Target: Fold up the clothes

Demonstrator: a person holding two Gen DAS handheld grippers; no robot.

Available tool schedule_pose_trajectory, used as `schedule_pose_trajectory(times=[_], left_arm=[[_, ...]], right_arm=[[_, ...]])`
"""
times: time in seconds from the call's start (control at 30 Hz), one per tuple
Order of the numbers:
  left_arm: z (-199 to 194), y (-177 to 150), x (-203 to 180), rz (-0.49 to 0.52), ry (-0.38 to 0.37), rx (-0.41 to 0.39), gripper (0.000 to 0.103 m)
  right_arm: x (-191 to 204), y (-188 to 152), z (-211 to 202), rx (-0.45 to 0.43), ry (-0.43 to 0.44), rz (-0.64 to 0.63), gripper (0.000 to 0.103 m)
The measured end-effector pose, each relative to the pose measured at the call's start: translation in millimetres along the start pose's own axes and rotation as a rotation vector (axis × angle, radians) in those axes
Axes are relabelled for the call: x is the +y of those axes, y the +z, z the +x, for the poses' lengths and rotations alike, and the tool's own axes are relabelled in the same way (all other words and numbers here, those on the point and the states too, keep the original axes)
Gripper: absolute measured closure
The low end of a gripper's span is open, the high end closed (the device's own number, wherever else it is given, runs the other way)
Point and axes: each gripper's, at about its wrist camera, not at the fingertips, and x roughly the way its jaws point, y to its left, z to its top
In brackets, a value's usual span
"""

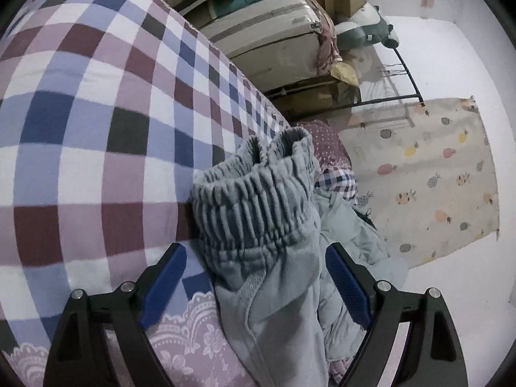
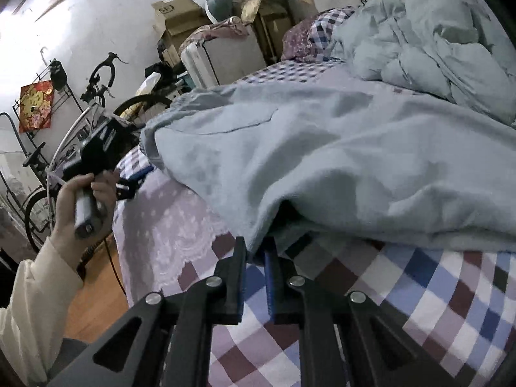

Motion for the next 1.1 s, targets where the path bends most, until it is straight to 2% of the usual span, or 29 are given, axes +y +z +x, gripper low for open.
schedule_pose_trajectory(times=[0.13, 0.27, 0.3, 0.33, 0.43, 0.53, 0.6, 0.63, 0.73, 0.8, 0.87, 0.97, 1.03, 1.07, 1.1], left_arm=[[11.9, 6.5, -5.3, 0.035, 0.02, -0.014, 0.015], [20.5, 16.3, -2.1, 0.011, 0.022, -0.023, 0.033], [18.2, 17.5, 0.1, 0.003, 0.009, -0.032, 0.044], [16.6, 19.5, 2.3, -0.006, -0.001, -0.028, 0.049], [-0.1, 28.5, -6.2, -0.006, -0.05, -0.029, 0.059], [-8.6, 32.2, -10.7, 0.006, -0.077, -0.04, 0.059], [-0.4, 30.5, 14.1, -0.039, -0.025, -0.037, 0.059], [3.0, 30.7, 33.9, -0.099, -0.024, -0.028, 0.06], [3.2, 35.2, 35.2, -0.094, -0.065, 0.0, 0.056], [2.0, 35.9, 23.3, -0.012, -0.049, 0.007, 0.052], [3.2, 35.6, 22.0, -0.002, -0.042, 0.013, 0.048], [5.1, 37.7, 21.9, -0.012, -0.063, 0.014, 0.041], [6.3, 36.7, 19.3, 0.0, -0.066, 0.008, 0.033], [6.8, 35.6, 17.1, 0.012, -0.061, 0.005, 0.031], [7.4, 34.4, 14.9, 0.024, -0.056, 0.001, 0.029]], right_arm=[[-0.9, -2.0, 1.6, -0.001, -0.003, 0.016, 0.094], [1.3, -2.6, 4.3, 0.008, -0.014, 0.015, 0.094], [2.8, -1.7, 4.3, 0.013, -0.021, 0.009, 0.094], [5.0, 0.5, 1.1, 0.011, -0.023, 0.0, 0.094], [11.1, 9.9, -18.6, -0.025, -0.02, -0.026, 0.094], [7.5, 12.5, -26.0, -0.028, -0.014, -0.023, 0.095], [-0.4, 4.9, -12.4, 0.039, -0.043, -0.005, 0.103], [-4.4, -0.8, -5.0, 0.079, -0.073, -0.001, 0.103], [-17.3, -15.5, -6.9, 0.124, -0.109, 0.03, 0.103], [-21.6, -14.9, -18.6, 0.1, -0.117, 0.059, 0.1], [-23.6, -10.4, -32.3, 0.064, -0.128, 0.087, 0.1], [-9.1, 10.7, -55.0, -0.041, -0.149, 0.084, 0.099], [4.2, 24.4, -60.9, -0.099, -0.152, 0.065, 0.097], [10.8, 31.2, -63.8, -0.128, -0.153, 0.056, 0.094], [18.7, 37.8, -61.1, -0.147, -0.158, 0.04, 0.082]])
